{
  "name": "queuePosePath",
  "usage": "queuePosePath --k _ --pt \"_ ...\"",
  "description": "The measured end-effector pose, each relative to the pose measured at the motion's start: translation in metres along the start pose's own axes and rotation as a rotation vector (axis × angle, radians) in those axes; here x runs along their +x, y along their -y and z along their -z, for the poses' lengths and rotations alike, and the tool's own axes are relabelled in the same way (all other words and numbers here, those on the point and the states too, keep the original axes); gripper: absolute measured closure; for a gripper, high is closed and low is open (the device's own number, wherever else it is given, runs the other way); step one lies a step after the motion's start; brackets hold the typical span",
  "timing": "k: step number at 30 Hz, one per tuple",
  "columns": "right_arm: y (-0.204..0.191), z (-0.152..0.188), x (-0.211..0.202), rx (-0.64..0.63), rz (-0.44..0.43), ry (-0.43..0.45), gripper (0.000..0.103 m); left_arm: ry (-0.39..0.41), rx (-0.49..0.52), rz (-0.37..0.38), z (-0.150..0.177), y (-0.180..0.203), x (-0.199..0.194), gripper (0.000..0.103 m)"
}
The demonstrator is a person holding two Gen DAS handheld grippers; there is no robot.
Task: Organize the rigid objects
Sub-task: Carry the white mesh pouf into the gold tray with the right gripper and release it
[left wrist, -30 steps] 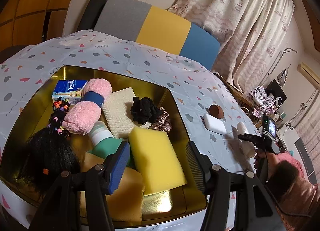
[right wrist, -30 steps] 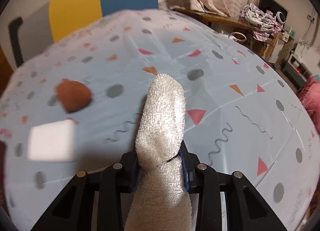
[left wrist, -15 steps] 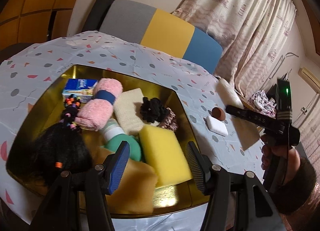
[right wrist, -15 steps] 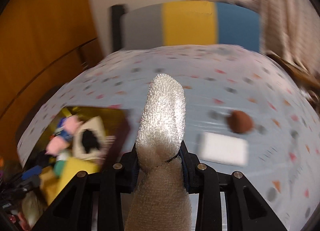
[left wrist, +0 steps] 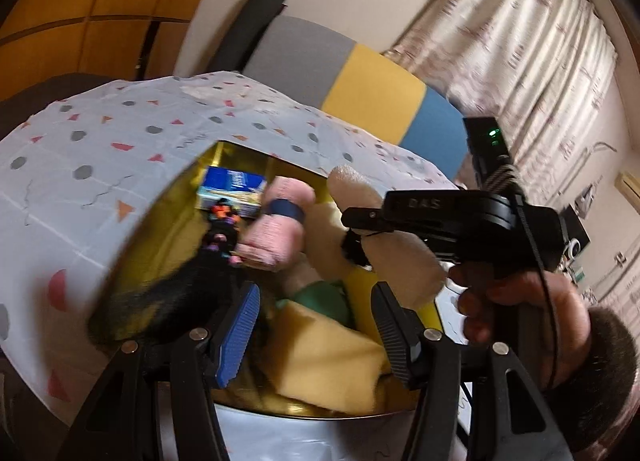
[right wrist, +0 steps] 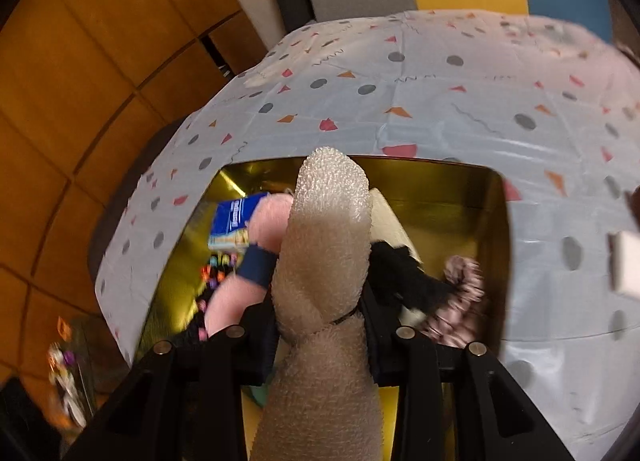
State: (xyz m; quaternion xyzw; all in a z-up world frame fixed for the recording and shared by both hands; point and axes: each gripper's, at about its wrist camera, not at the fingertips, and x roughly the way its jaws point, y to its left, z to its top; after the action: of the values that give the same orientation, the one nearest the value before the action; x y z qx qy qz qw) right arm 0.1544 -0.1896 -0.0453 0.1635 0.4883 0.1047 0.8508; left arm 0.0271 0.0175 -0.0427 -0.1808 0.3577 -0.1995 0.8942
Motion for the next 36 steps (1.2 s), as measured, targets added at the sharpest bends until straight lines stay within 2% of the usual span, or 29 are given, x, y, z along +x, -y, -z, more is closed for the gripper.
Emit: queuePosePath --k 4,7,11,16,23,29,36 --pt "0.003 -0.002 0.006 0.039 -0.013 0.013 0.061 0.009 -0.02 -0.011 -0.001 -0.009 -0.004 0.044" --pt "0.004 0.008 -0.013 0.022 -0.021 0.069 0.049 0.018 -0.025 -0.018 -0.001 -0.012 -0.006 0.044" --pt "0.002 0.022 -0.041 -0.048 0.009 0.118 0.049 0.008 -0.039 -0.014 0.002 -0.013 -0.002 0.044" --pt "-0.006 0.041 -0.05 -0.15 0.058 0.122 0.049 0.002 -0.021 -0.01 0.004 -0.006 -0.001 0.044" --pt "0.005 0.064 -0.055 -0.138 0.05 0.123 0.049 -0.009 0.009 0.024 0.006 0.005 -0.003 0.044" --pt "0.038 0.078 -0.077 -0.105 0.124 0.173 0.044 -0.034 0.05 0.035 0.008 0.023 0.002 0.044" --pt "0.117 0.098 -0.102 0.007 0.248 0.19 0.041 -0.088 0.138 0.074 0.013 0.062 0.016 0.044"
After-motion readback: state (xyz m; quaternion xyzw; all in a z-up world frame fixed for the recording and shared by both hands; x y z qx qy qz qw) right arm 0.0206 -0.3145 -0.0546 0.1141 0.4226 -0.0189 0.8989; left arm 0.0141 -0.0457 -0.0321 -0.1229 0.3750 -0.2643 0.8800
